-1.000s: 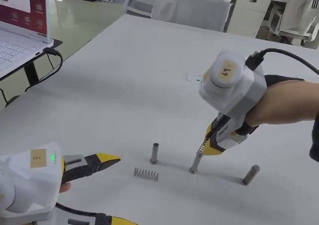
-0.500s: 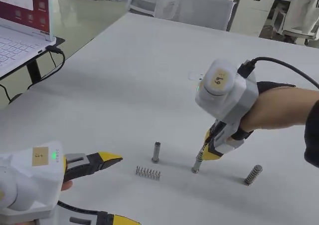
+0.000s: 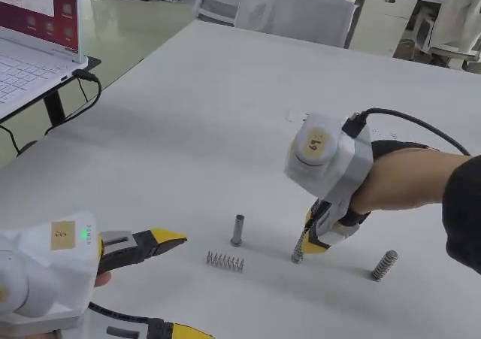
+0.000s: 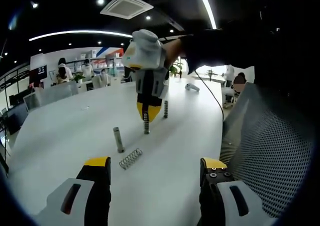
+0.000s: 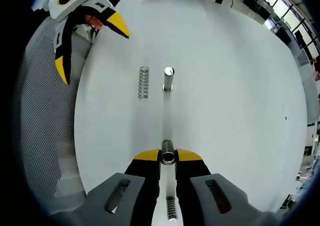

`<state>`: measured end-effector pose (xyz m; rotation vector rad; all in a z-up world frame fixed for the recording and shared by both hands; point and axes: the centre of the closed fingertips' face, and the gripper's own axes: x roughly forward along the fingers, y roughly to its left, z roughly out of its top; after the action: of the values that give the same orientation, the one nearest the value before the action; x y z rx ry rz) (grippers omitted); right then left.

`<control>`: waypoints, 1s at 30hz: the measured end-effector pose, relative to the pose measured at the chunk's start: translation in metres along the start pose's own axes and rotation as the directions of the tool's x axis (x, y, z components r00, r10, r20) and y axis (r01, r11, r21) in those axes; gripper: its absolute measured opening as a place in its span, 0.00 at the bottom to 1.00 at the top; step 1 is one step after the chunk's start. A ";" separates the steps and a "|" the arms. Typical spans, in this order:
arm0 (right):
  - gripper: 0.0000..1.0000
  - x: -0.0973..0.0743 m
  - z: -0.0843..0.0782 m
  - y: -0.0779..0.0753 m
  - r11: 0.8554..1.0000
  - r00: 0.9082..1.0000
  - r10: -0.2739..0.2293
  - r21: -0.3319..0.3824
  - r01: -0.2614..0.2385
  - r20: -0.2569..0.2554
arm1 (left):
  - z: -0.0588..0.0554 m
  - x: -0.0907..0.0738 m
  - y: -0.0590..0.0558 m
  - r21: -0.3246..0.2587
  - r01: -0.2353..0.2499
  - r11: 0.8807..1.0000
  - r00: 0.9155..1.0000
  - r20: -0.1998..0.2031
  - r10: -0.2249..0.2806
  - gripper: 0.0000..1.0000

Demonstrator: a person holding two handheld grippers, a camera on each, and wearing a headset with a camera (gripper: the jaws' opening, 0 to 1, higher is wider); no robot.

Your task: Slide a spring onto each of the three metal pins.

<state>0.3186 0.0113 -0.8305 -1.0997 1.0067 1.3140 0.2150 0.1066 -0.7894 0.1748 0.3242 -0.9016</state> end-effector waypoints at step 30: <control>0.20 0.005 0.003 0.004 1.000 0.999 0.003 -0.017 -0.002 0.043 | -0.001 -0.001 0.001 0.000 -0.002 1.000 1.000 0.000 0.002 0.67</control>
<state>0.3141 0.0151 -0.8349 -1.0788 0.9678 1.3447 0.2149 0.1084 -0.7901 0.1752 0.3237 -0.8999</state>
